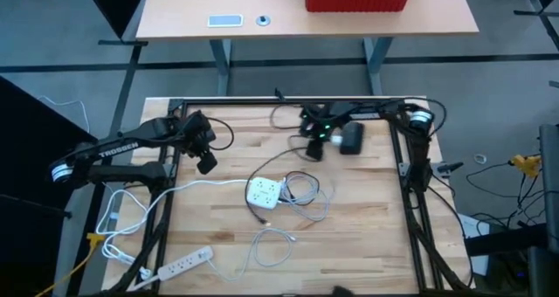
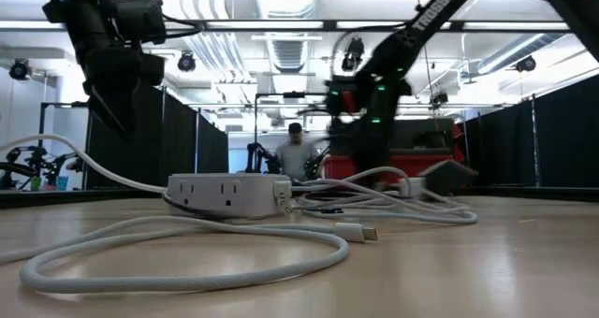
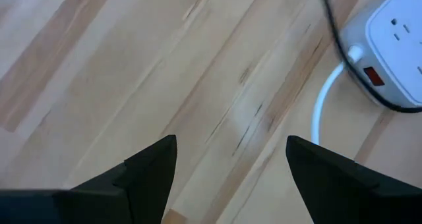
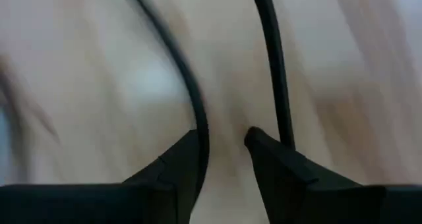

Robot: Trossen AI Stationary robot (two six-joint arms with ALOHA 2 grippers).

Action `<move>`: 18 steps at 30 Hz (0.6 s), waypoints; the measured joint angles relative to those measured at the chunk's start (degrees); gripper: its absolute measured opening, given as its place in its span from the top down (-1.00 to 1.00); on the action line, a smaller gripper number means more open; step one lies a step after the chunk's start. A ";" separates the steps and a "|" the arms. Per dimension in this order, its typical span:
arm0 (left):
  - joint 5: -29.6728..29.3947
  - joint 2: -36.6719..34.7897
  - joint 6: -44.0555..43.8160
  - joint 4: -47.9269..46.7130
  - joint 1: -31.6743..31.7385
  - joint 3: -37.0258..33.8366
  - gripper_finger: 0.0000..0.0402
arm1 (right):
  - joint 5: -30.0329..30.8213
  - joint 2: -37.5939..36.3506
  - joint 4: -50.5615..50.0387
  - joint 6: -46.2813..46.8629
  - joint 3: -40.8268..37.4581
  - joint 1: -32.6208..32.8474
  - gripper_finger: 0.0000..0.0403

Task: Insert USB
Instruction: Move the black outlet extension to the top right of the table

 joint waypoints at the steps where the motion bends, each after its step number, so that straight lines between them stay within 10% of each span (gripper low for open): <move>1: -0.01 -0.21 -0.07 0.24 0.00 -0.04 -0.36 | 1.94 -1.72 -1.67 -0.11 -1.31 -1.13 0.40; 6: -0.07 -0.39 -0.36 2.64 0.00 -0.05 -0.36 | 20.07 -11.48 -7.59 -0.91 -8.02 -6.21 0.50; 18: 4.69 0.55 -2.89 42.59 -0.49 -0.06 -0.36 | 10.42 -35.98 -11.09 2.46 -15.05 -6.80 0.51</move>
